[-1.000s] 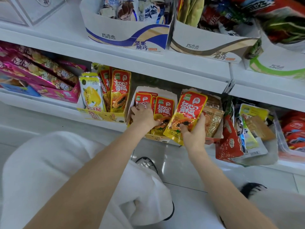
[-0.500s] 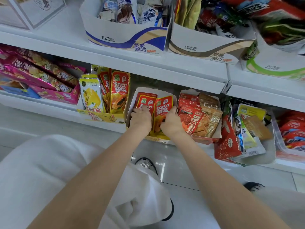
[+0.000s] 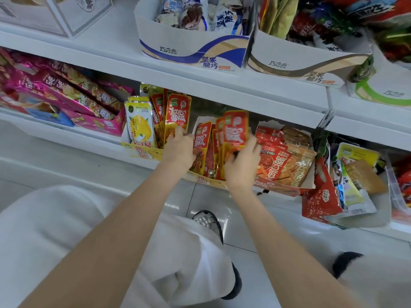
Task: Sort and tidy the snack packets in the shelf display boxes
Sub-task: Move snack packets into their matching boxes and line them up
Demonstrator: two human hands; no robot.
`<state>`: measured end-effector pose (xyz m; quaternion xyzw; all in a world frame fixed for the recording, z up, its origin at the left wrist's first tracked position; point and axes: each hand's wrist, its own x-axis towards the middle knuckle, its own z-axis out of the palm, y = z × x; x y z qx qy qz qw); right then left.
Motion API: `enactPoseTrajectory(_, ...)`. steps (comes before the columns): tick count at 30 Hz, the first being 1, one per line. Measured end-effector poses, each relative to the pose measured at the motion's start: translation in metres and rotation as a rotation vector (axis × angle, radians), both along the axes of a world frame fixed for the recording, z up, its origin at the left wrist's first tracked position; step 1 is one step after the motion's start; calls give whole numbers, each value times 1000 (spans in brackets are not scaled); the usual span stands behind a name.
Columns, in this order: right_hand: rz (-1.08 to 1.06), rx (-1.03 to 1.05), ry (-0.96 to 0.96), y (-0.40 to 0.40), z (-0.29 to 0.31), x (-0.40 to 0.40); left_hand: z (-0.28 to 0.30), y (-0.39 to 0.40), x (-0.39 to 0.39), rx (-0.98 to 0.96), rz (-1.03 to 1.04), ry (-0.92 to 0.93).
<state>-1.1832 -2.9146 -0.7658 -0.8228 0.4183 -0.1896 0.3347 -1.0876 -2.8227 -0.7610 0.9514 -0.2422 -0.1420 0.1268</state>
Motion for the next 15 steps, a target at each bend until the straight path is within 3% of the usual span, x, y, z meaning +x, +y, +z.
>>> enactPoseTrajectory(5, -27, 24, -205, -28, 26, -31, -9, -4, -10, 208, -87, -156)
enactPoseTrajectory(10, 46, 357, -235, -19, 33, -32, -15, -6, -16, 261, -154, -206)
enactPoseTrajectory(13, 98, 486, -146, -12, 28, -15, -9, -2, -5, 132, -145, -90)
enactPoseTrajectory(15, 63, 547, -114, -4, 19, 1, 0, 2, 7, -81, -35, 50)
